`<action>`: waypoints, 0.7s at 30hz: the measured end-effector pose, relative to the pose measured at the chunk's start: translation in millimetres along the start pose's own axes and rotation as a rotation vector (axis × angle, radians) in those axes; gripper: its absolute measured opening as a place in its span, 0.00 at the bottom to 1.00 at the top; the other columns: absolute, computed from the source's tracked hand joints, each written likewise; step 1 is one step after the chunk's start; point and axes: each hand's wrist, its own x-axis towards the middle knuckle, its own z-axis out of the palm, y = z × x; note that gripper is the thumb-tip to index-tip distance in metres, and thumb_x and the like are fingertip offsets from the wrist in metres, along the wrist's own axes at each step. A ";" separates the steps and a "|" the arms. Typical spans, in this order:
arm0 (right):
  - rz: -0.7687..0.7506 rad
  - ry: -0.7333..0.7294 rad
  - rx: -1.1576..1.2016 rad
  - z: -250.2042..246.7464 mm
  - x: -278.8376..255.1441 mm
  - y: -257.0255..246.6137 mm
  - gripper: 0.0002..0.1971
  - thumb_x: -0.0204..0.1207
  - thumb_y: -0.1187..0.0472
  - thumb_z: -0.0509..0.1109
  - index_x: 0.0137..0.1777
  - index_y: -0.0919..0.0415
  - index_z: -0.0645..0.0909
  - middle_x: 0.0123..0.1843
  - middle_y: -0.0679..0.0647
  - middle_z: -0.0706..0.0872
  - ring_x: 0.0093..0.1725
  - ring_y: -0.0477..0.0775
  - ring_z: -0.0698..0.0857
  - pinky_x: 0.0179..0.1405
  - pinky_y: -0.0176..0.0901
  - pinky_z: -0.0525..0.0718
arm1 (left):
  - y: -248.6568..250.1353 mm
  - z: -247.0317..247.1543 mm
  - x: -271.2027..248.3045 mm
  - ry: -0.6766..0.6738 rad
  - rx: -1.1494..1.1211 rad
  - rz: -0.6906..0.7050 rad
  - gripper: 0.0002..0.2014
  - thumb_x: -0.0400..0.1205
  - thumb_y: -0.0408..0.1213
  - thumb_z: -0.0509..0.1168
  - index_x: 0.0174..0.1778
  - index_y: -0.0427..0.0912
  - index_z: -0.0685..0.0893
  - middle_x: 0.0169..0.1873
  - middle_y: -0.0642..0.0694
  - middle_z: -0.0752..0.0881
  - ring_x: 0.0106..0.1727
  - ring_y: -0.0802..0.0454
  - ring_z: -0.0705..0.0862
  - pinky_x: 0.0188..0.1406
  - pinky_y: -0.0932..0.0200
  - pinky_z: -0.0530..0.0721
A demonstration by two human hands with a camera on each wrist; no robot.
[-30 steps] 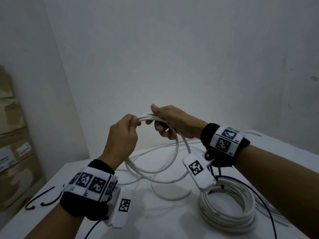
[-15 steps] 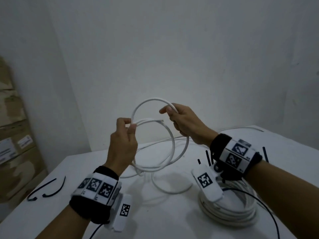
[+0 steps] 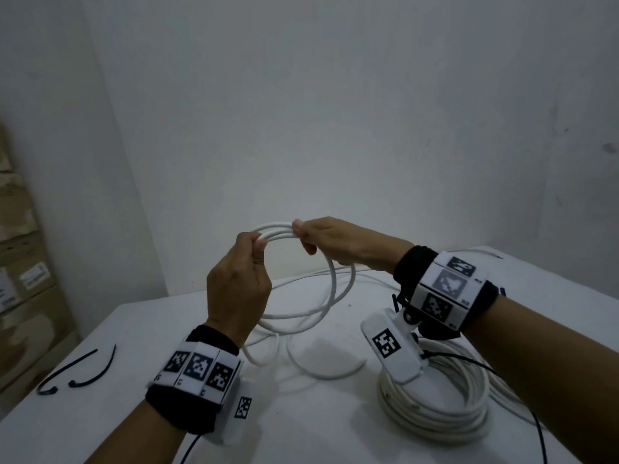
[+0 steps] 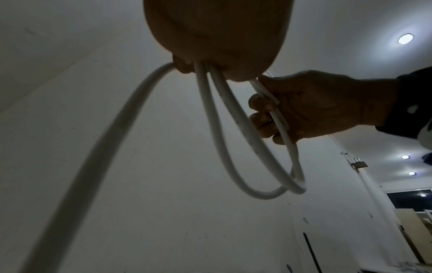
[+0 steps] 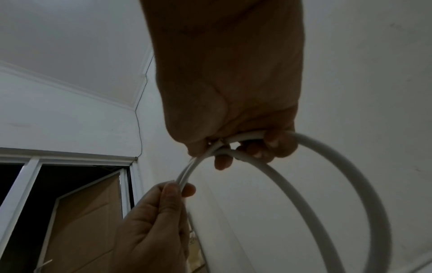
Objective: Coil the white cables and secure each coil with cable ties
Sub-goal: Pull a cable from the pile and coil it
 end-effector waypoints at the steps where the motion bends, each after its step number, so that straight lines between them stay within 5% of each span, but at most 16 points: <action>1: 0.008 -0.019 0.013 1.6 0.5 -0.2 0.26 0.85 0.41 0.44 0.34 0.58 0.69 0.28 0.49 0.66 0.26 0.46 0.62 0.25 0.35 0.63 | 1.5 0.5 0.1 0.003 -0.001 0.008 0.24 0.90 0.46 0.45 0.48 0.32 0.81 0.26 0.52 0.73 0.22 0.56 0.67 0.25 0.75 0.58; 7: 0.055 -0.110 0.100 2.1 4.6 6.5 0.34 0.74 0.27 0.39 0.26 0.55 0.65 0.24 0.50 0.68 0.22 0.47 0.62 0.21 0.38 0.63 | 4.1 -0.2 -0.6 0.013 0.127 0.092 0.18 0.88 0.39 0.52 0.46 0.32 0.84 0.24 0.45 0.77 0.24 0.56 0.67 0.28 0.76 0.57; 10: 0.002 -0.029 0.063 1.3 4.2 5.6 0.33 0.78 0.31 0.40 0.27 0.57 0.67 0.26 0.51 0.68 0.23 0.47 0.63 0.20 0.34 0.63 | 10.2 -2.2 0.6 0.004 0.118 0.071 0.22 0.89 0.43 0.48 0.47 0.32 0.83 0.23 0.48 0.74 0.23 0.56 0.66 0.26 0.76 0.56; 15: -0.093 0.113 0.102 2.2 3.0 3.4 0.21 0.86 0.47 0.50 0.34 0.56 0.69 0.30 0.48 0.69 0.28 0.44 0.65 0.29 0.35 0.64 | 13.2 1.4 0.6 -0.095 0.129 0.145 0.10 0.86 0.41 0.53 0.50 0.40 0.76 0.23 0.51 0.72 0.22 0.56 0.65 0.21 0.71 0.59; 21: -0.025 0.092 -0.055 7.8 3.9 -2.7 0.23 0.87 0.47 0.48 0.38 0.58 0.76 0.31 0.47 0.75 0.30 0.45 0.70 0.32 0.36 0.67 | 16.5 2.4 -2.2 -0.080 0.112 0.096 0.08 0.86 0.43 0.53 0.52 0.41 0.69 0.22 0.52 0.70 0.19 0.56 0.66 0.21 0.74 0.56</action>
